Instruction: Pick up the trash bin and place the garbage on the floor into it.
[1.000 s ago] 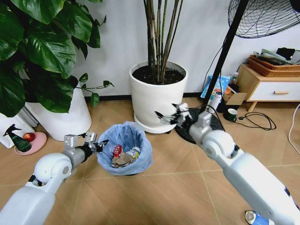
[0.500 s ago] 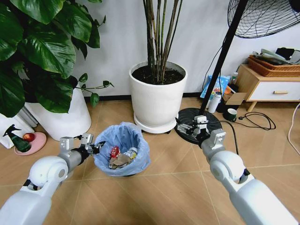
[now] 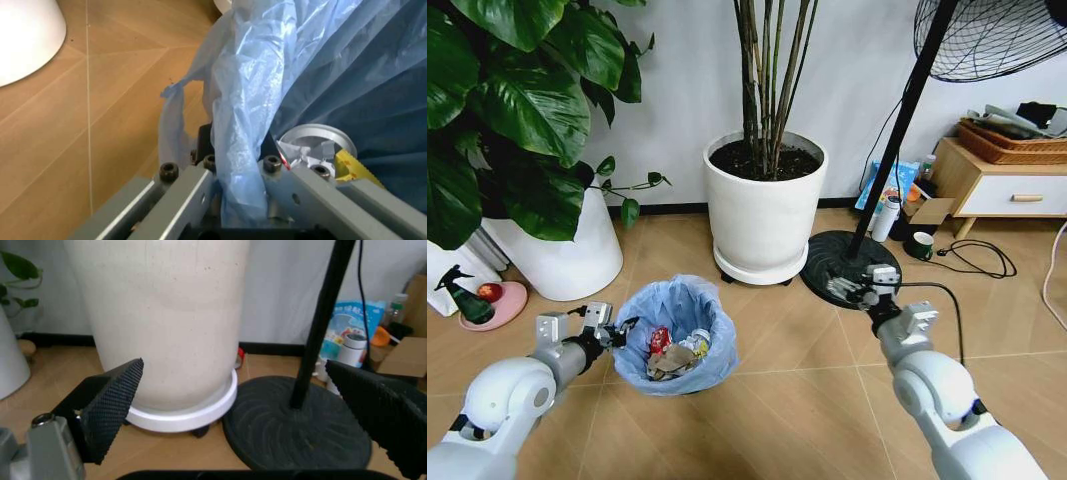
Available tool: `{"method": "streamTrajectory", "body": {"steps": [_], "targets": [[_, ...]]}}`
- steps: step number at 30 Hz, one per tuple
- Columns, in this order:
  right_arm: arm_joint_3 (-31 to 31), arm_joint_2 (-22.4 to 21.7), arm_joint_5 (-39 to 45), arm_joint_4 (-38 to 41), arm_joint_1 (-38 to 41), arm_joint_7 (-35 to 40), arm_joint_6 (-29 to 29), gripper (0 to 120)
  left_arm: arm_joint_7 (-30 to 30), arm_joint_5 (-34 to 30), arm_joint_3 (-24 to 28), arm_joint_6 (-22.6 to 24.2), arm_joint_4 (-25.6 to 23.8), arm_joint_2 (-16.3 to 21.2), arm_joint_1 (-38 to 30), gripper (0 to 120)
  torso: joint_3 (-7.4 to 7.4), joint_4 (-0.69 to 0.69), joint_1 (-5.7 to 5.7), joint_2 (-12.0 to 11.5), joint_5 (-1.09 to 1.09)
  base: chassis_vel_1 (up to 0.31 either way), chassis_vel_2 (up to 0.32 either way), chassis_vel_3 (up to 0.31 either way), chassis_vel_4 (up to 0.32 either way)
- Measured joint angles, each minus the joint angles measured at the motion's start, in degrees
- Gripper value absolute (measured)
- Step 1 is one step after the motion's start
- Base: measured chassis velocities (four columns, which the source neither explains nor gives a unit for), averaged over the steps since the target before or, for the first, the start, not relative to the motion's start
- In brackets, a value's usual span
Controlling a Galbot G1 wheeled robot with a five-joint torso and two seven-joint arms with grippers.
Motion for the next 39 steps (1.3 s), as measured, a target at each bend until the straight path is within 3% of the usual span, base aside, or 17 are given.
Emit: {"method": "streamTrajectory", "body": {"steps": [14,22,39], "targets": [[8.09,5.44,-4.32,4.81,-8.94,-2.25,1.26,100,0.80,0.47,-0.06,-0.40,-0.68,0.07,0.15,0,0.00,0.00,0.00,0.00,0.00,0.000,0.000,0.000,0.000],[11.14,5.17,-4.32,7.55,-13.86,-5.37,0.14,100,1.18,-0.12,0.57,-0.42,-0.80,0.86,-1.19,0,0.00,0.00,0.00,0.00,0.00,0.000,0.000,0.000,0.000],[9.48,7.97,-6.98,7.83,-14.81,-5.46,0.20,100,2.14,-0.28,0.09,-0.42,-0.91,2.18,-0.57,0,0.01,0.01,0.00,0.00,0.00,0.000,0.000,0.000,0.000]]}}
